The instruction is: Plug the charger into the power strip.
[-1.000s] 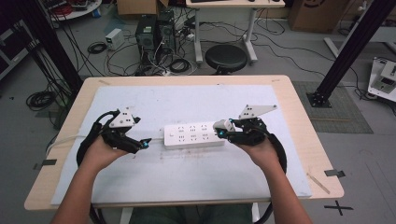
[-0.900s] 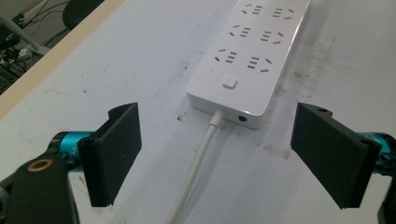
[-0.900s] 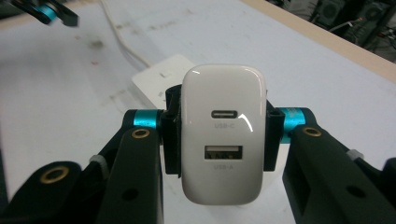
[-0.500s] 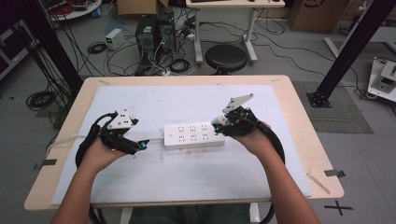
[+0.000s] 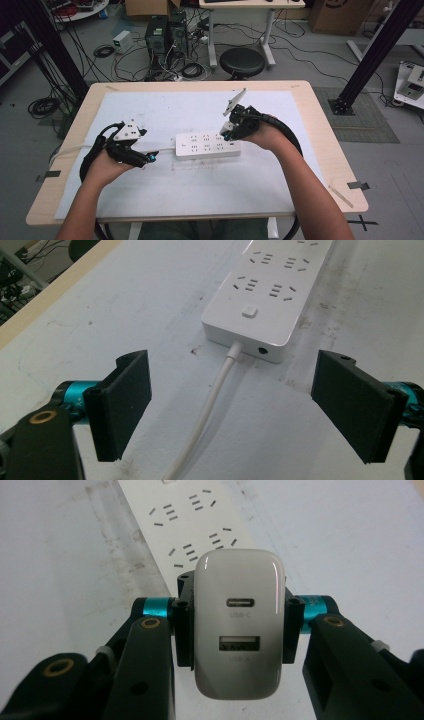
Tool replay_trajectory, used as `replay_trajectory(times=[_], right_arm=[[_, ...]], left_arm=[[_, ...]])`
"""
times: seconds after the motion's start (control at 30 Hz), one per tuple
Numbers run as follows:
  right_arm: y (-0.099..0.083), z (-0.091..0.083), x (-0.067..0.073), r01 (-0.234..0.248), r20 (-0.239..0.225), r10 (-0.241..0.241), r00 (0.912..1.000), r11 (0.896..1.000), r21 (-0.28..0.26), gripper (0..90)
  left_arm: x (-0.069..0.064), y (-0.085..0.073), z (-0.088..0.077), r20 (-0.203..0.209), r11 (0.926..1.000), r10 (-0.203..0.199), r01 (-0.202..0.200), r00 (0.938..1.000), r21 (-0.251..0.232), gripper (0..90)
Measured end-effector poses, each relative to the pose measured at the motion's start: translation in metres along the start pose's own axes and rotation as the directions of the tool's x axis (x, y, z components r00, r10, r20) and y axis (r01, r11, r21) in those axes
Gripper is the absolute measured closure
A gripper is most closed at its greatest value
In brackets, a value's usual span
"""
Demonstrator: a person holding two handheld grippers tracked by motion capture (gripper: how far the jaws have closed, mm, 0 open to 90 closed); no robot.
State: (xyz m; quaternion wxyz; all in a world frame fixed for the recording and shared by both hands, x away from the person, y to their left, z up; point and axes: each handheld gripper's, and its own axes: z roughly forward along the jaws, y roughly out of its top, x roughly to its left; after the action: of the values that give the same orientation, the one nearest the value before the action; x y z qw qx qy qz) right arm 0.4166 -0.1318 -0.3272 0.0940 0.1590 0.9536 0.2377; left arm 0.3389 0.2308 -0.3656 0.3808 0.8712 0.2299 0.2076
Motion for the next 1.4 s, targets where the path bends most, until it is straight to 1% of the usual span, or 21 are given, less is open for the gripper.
replay_trajectory(times=[0.03,0.1,0.13,0.27,0.3,0.37,0.43,0.47,0.53,0.63,0.7,0.73,0.77,0.87,0.93,1.03,1.1,1.2,1.3,1.37,1.4], right_arm=[[0.002,0.002,-0.003,0.011,-0.01,-0.011,0.9999,1.0,0.012,63.2],[0.003,0.004,-0.005,0.012,-0.021,-0.012,0.9997,1.0,0.018,63.2],[0.006,0.009,-0.009,0.029,-0.04,-0.028,0.9988,0.999,0.034,63.2],[0.013,0.019,-0.014,0.083,-0.075,-0.079,0.994,0.995,0.054,63.2],[0.015,0.021,-0.015,0.094,-0.081,-0.089,0.9927,0.994,0.049,63.2],[0.018,0.026,-0.018,0.106,-0.103,-0.101,0.9895,0.993,0.045,63.2],[0.019,0.029,-0.019,0.114,-0.106,-0.108,0.9884,0.992,0.049,63.2],[0.022,0.036,-0.022,0.146,-0.115,-0.137,0.9839,0.986,0.077,63.2],[0.025,0.039,-0.024,0.177,-0.126,-0.166,0.9781,0.98,0.087,63.2],[0.029,0.043,-0.028,0.204,-0.149,-0.189,0.9706,0.975,0.09,63.2],[0.031,0.046,-0.029,0.229,-0.161,-0.211,0.9641,0.968,0.101,63.2],[0.032,0.048,-0.029,0.232,-0.16,-0.214,0.9637,0.967,0.109,63.2],[0.032,0.049,-0.03,0.243,-0.167,-0.223,0.9603,0.964,0.11,63.2],[0.032,0.053,-0.033,0.259,-0.17,-0.237,0.9566,0.958,0.122,63.2],[0.031,0.055,-0.035,0.255,-0.183,-0.23,0.9558,0.958,0.129,63.2],[0.03,0.058,-0.036,0.266,-0.185,-0.239,0.9531,0.955,0.133,63.2],[0.03,0.059,-0.036,0.267,-0.18,-0.24,0.9538,0.953,0.14,63.2],[0.03,0.061,-0.037,0.272,-0.184,-0.245,0.9518,0.953,0.135,63.2],[0.03,0.062,-0.036,0.271,-0.186,-0.242,0.9524,0.951,0.151,63.2],[0.03,0.063,-0.037,0.275,-0.189,-0.246,0.9508,0.95,0.148,63.2],[0.03,0.064,-0.037,0.284,-0.189,-0.255,0.9482,0.948,0.145,63.2]], left_arm=[[0.0,0.0,-0.001,-0.002,1.0,0.001,-0.001,1.0,-0.001,16.3],[0.0,-0.001,-0.002,-0.002,1.0,0.001,-0.001,1.0,0.001,16.3],[0.0,-0.002,-0.002,-0.002,1.0,0.0,0.0,1.0,-0.003,16.3],[0.0,-0.004,-0.003,-0.004,1.0,0.0,0.0,1.0,0.007,16.3],[0.0,-0.004,-0.002,-0.004,1.0,-0.009,0.009,1.0,-0.001,16.3],[0.001,-0.005,-0.004,-0.004,1.0,0.0,0.0,1.0,0.007,16.3],[0.001,-0.007,-0.004,-0.008,0.9999,-0.003,0.003,1.0,0.01,16.3],[0.0,-0.008,-0.004,-0.009,0.9999,-0.013,0.013,0.9999,0.003,16.3],[0.001,-0.009,-0.005,-0.007,0.9998,-0.005,0.005,1.0,0.018,16.3],[0.001,-0.011,-0.005,-0.007,0.9999,-0.015,0.015,0.9999,0.007,16.3],[0.001,-0.012,-0.005,-0.006,0.9998,-0.013,0.013,0.9999,0.013,16.3],[0.001,-0.012,-0.005,-0.006,0.9998,-0.014,0.014,0.9999,0.012,16.3],[0.001,-0.012,-0.005,-0.006,0.9998,-0.017,0.017,0.9998,0.01,16.3],[0.002,-0.013,-0.005,-0.007,0.9998,-0.014,0.014,0.9999,0.013,16.3],[0.002,-0.013,-0.005,-0.005,0.9998,-0.017,0.017,0.9998,0.014,16.3],[0.001,-0.013,-0.004,-0.007,0.9997,-0.019,0.019,0.9998,0.014,16.3],[0.001,-0.012,-0.003,-0.004,0.9998,-0.016,0.016,0.9999,0.015,16.3],[0.0,-0.011,-0.003,-0.005,0.9998,-0.014,0.014,0.9999,0.014,16.3],[0.0,-0.011,-0.003,-0.006,0.9998,-0.014,0.014,0.9999,0.017,16.3],[-0.001,-0.011,-0.003,-0.007,0.9997,-0.014,0.014,0.9999,0.019,16.4],[-0.001,-0.011,-0.003,-0.007,0.9997,-0.014,0.014,0.9999,0.019,16.3]])
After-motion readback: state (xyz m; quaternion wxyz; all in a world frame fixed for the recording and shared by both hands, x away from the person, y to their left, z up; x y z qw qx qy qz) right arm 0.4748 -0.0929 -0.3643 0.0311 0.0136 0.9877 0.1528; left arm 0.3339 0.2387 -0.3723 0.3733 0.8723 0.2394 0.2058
